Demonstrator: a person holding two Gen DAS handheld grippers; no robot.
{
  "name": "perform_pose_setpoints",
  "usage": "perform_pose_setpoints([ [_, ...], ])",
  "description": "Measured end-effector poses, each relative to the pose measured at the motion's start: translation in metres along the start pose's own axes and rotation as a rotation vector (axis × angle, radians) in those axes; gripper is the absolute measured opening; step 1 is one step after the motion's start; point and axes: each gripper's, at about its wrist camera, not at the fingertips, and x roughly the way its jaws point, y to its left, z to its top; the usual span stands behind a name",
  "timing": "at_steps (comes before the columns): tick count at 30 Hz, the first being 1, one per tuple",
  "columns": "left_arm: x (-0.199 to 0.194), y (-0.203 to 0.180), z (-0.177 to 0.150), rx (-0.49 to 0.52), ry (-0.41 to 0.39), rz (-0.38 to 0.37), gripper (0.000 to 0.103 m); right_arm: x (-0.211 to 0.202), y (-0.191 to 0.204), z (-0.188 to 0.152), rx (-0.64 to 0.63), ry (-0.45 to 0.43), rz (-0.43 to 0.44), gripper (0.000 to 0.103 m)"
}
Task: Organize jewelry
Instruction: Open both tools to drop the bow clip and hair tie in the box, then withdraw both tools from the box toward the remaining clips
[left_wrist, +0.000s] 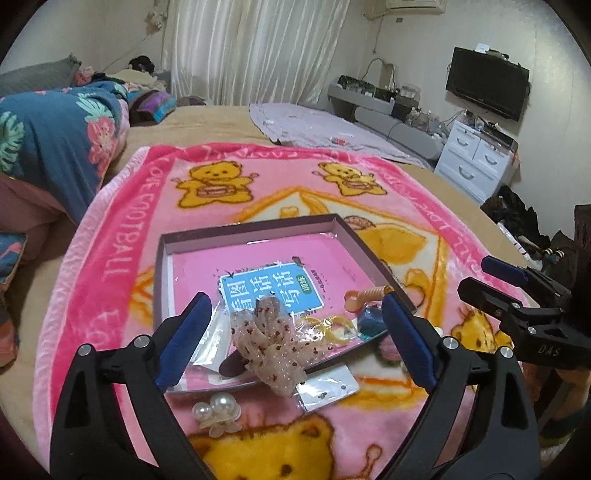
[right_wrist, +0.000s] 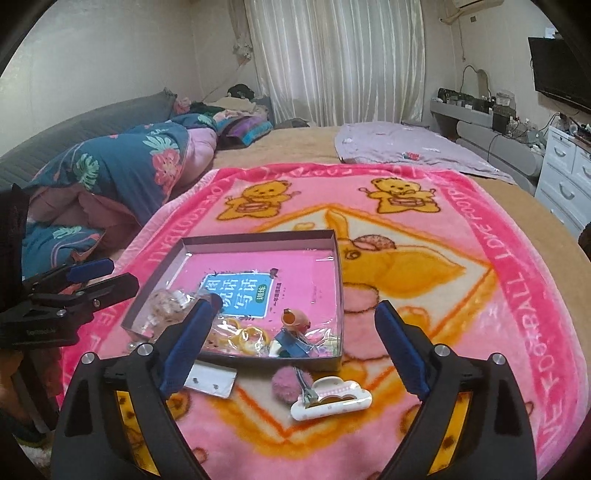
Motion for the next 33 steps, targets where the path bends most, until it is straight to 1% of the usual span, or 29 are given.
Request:
perform_pose_setpoints([
  [5,-0.018,-0.004,0.000,0.006,-0.032,0.007,0.089,-0.017,0.004,0.001,-0.008,-0.026,0.010,0.089],
  [7,-0.026,-0.006,0.001,0.013,-0.043,0.012,0.092,-0.023,0.005,0.001,-0.010,-0.037,0.012,0.089],
  [12,-0.045,-0.011,-0.003,0.023,-0.078,0.025,0.093,-0.038,0.006,0.000,-0.011,-0.058,0.019,0.090],
  [17,-0.058,-0.011,-0.009,0.024,-0.090,0.043,0.093,-0.049,0.008,-0.006,-0.021,-0.065,0.024,0.091],
  [25,-0.061,-0.011,-0.024,0.027,-0.060,0.080,0.093,-0.057,0.009,-0.022,-0.034,-0.049,0.027,0.091],
  [33,-0.058,-0.009,-0.038,0.027,-0.015,0.107,0.093,-0.054,0.006,-0.035,-0.036,-0.022,0.022,0.093],
])
